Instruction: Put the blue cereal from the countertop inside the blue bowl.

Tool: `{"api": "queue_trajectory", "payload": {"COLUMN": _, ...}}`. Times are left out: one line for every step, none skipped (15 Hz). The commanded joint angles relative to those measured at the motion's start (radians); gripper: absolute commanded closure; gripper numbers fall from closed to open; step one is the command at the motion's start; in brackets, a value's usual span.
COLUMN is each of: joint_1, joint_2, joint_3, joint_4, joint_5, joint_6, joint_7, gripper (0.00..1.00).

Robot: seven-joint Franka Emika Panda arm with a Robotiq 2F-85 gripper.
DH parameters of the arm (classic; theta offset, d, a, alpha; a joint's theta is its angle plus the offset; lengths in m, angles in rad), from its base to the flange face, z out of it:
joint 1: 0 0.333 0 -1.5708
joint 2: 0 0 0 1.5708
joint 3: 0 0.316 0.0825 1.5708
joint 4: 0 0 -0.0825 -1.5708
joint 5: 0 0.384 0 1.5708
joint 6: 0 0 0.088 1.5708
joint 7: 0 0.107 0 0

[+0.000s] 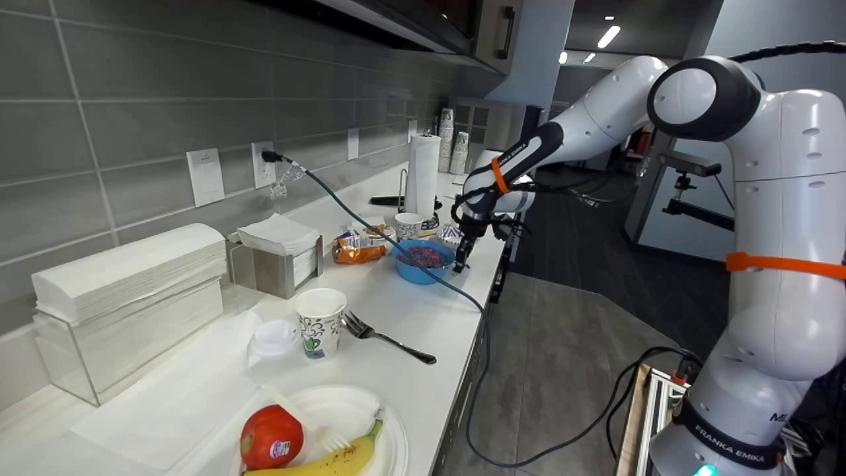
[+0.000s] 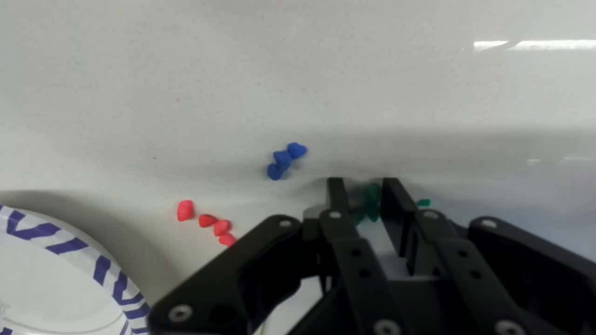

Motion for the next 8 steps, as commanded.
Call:
{"api": "queue_trajectory", "payload": {"joint_1": -0.021, "joint_2": 0.026, "joint_3": 0.019, "joint_4": 0.019, "joint_5": 0.020, "joint_6": 0.006, "joint_7": -0.034, "gripper": 0.74}}
{"api": "queue_trajectory", "payload": {"joint_1": -0.023, "joint_2": 0.028, "joint_3": 0.022, "joint_4": 0.020, "joint_5": 0.022, "joint_6": 0.003, "joint_7": -0.040, "gripper": 0.76}}
{"api": "queue_trajectory", "payload": {"joint_1": -0.022, "joint_2": 0.030, "joint_3": 0.021, "joint_4": 0.022, "joint_5": 0.017, "joint_6": -0.001, "joint_7": -0.040, "gripper": 0.77}}
{"api": "queue_trajectory", "payload": {"joint_1": -0.021, "joint_2": 0.031, "joint_3": 0.020, "joint_4": 0.023, "joint_5": 0.015, "joint_6": -0.006, "joint_7": -0.039, "gripper": 0.81}}
{"api": "queue_trajectory", "payload": {"joint_1": -0.020, "joint_2": 0.032, "joint_3": 0.019, "joint_4": 0.023, "joint_5": 0.012, "joint_6": -0.007, "joint_7": -0.039, "gripper": 0.85}}
{"api": "queue_trajectory", "payload": {"joint_1": -0.019, "joint_2": 0.032, "joint_3": 0.017, "joint_4": 0.021, "joint_5": 0.008, "joint_6": -0.006, "joint_7": -0.038, "gripper": 0.97}}
{"api": "queue_trajectory", "payload": {"joint_1": -0.018, "joint_2": 0.033, "joint_3": 0.015, "joint_4": 0.021, "joint_5": 0.004, "joint_6": -0.010, "joint_7": -0.038, "gripper": 1.00}}
{"api": "queue_trajectory", "payload": {"joint_1": -0.016, "joint_2": 0.031, "joint_3": 0.014, "joint_4": 0.021, "joint_5": -0.001, "joint_6": -0.013, "joint_7": -0.035, "gripper": 1.00}}
